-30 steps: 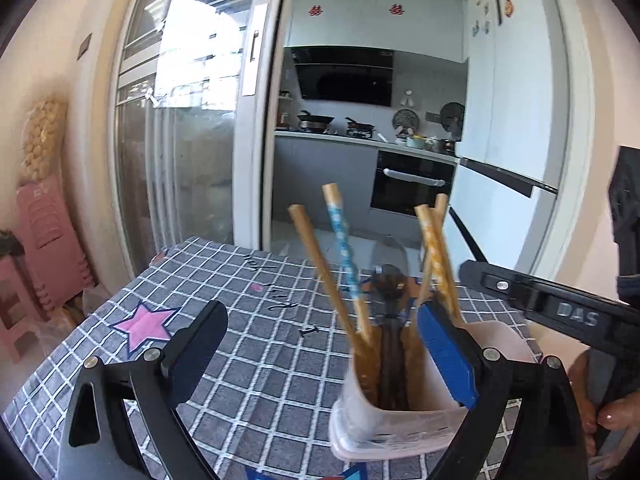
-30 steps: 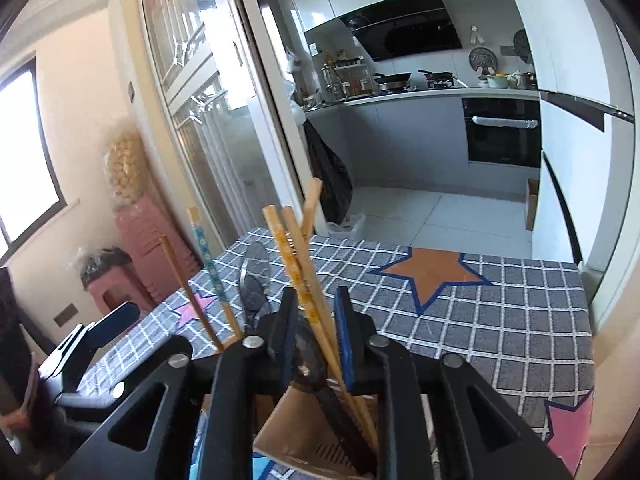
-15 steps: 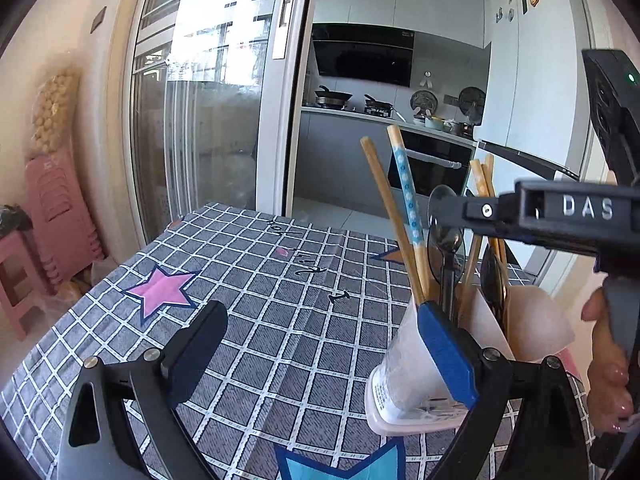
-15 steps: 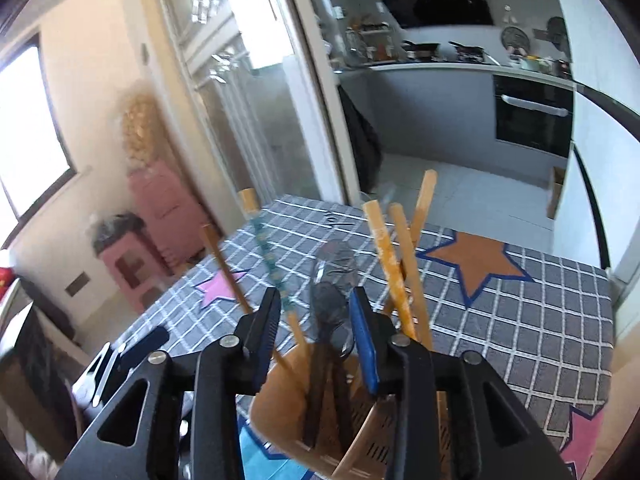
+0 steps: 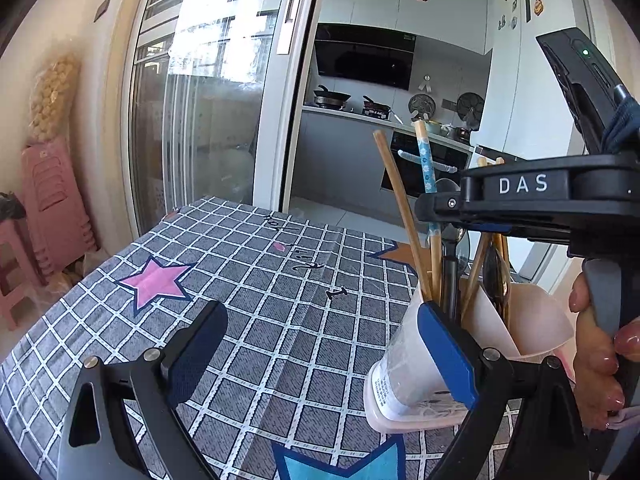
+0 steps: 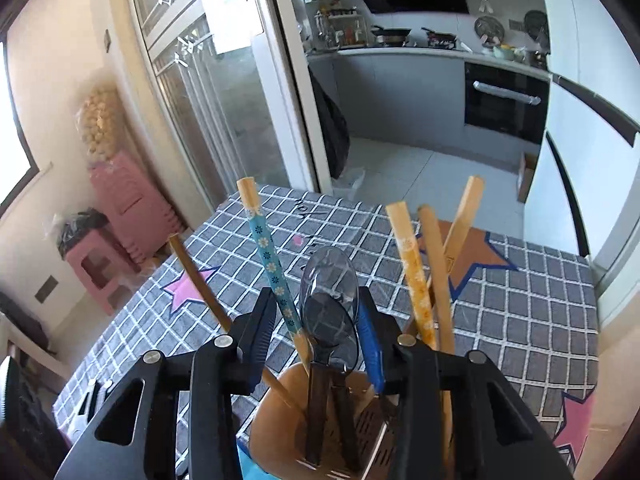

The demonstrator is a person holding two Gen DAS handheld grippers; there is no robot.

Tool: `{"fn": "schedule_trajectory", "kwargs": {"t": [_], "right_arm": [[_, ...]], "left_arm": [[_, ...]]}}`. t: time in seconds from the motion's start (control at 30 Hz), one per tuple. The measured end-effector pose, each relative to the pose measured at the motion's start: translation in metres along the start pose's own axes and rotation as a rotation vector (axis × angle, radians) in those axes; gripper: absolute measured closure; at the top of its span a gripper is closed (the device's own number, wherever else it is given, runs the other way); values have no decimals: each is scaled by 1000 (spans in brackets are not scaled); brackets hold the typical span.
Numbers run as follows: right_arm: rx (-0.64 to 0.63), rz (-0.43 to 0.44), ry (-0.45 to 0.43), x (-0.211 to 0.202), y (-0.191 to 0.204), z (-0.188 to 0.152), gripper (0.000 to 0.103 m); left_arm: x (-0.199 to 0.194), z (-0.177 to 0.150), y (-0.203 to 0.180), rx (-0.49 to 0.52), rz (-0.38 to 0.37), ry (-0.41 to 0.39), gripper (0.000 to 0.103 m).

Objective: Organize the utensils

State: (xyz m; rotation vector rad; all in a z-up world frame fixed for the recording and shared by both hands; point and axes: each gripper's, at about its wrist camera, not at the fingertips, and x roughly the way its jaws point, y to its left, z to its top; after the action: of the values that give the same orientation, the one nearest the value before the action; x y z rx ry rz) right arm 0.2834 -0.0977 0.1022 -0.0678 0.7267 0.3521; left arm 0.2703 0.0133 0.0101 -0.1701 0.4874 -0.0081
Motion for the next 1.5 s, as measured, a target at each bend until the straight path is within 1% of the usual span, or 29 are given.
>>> {"fn": "schedule_trajectory", "kwargs": {"t": [0.07,0.1,0.23,0.37,0.4,0.5,0.53,0.57,0.6,0.63,0.67,0.77,0.93,1.03,1.17,1.23,1.37,1.5], "right_arm": [[-24,-8,-29,-6,3,-1,86],[-34,-15,-40,-8,4,-1,87],[-50,7,-104,-22,4,-2,88],[-108,12,-159,-30,12,-7,88],[-121,12,-164,-30,15,-7,88],[-138,29,-129,-21,15,-9,87],[-134,26,-123,-21,14,-9,84],[-126,25,-117,-21,11,-9,75],[-116,28,-117,-23,9,-9,69],[-102,37,-123,-26,6,-8,58],[-91,43,-133,-30,4,-7,55],[-67,40,-152,-42,-3,-8,53],[11,22,-140,-54,-21,-20,47],[61,20,-118,-62,-32,-33,45],[96,-10,-101,-74,-42,-48,37],[119,-27,-97,-83,-47,-58,35],[148,-39,-94,-99,-53,-75,27],[170,-61,-79,-112,-58,-96,24]], "left_arm": [[-2,0,-1,10,2,-8,0],[-3,0,-1,9,0,-9,0],[-4,0,-2,5,1,-8,0],[-4,-1,-3,6,4,-3,0],[-4,-2,-3,8,4,-1,0],[-4,-2,-4,10,7,5,0],[-4,-2,-4,9,7,6,0],[-4,-2,-4,8,6,6,0],[-5,-1,-4,8,6,5,0],[-6,-1,-4,8,7,3,0],[-6,-1,-4,9,8,3,0],[-7,0,-3,10,8,10,0],[-13,-2,-3,27,14,31,0],[-20,-4,-5,54,28,40,0],[-27,-8,-7,79,35,80,0],[-30,-10,-9,92,39,88,0],[-41,-15,-13,115,28,101,0],[-48,-21,-17,121,10,126,0]]}}
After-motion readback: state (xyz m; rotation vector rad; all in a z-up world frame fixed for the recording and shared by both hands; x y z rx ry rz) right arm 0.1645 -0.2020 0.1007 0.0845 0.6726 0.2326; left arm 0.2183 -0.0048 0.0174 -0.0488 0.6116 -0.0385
